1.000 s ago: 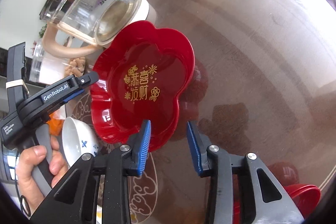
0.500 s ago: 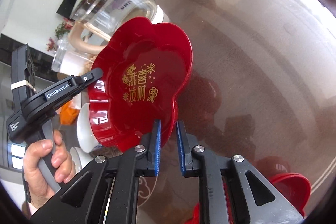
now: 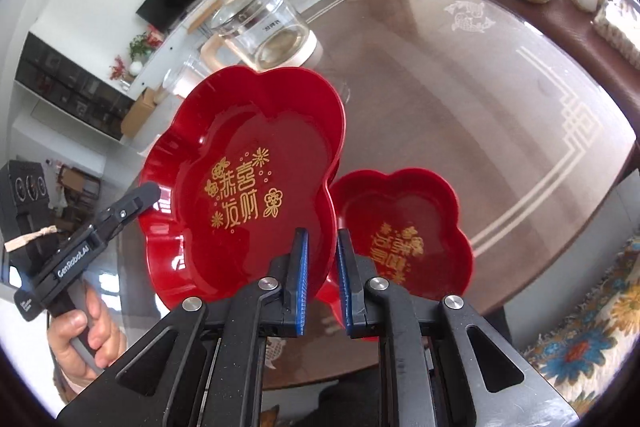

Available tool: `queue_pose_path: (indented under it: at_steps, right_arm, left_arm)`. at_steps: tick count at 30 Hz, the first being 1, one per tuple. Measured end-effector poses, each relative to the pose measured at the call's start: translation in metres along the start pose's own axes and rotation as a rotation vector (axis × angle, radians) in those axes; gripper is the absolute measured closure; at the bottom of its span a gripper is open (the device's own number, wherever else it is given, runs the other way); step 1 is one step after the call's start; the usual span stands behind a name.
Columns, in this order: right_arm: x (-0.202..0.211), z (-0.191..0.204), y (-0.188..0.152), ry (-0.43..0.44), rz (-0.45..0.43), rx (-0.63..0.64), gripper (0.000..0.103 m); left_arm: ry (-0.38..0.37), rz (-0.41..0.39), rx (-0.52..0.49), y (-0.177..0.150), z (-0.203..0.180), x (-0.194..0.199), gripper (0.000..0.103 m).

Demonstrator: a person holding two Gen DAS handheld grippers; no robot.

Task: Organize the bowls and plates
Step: 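Carry the red plate onto the stacked red plates and open the right gripper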

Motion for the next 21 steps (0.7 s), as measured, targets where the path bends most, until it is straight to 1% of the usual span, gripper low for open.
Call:
queue_pose_path:
  at_steps: [4, 10, 14, 17, 21]
  right_arm:
    - [0.003, -0.025, -0.008, -0.073, 0.003, 0.010, 0.087]
    - [-0.008, -0.065, -0.014, -0.105, 0.002, -0.018, 0.087]
    - [-0.022, -0.086, -0.024, -0.128, 0.009, -0.051, 0.087]
    - [-0.030, -0.096, -0.027, -0.142, 0.009, -0.058, 0.087]
    - [-0.030, -0.094, -0.027, -0.190, -0.009, -0.015, 0.089]
  left_arm:
    - [-0.016, 0.043, 0.031, -0.027, -0.021, -0.025, 0.089]
    - [-0.001, 0.080, 0.035, -0.045, -0.036, -0.062, 0.089]
    - [0.015, 0.101, 0.033, -0.055, -0.040, -0.077, 0.089]
    - [0.014, 0.113, 0.033, -0.062, -0.041, -0.083, 0.089]
    - [0.023, 0.125, 0.021, -0.070, -0.045, -0.089, 0.089]
Point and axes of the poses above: each gripper's, at about its wrist camera, not at the fingertips, and x roughly against the way its jaws point, z to its left, y to its top, the point moved 4 cm from there along -x, roughly the way its jaws point, and after that the axes turned 15 degrees about y, right-handed, at the moved point
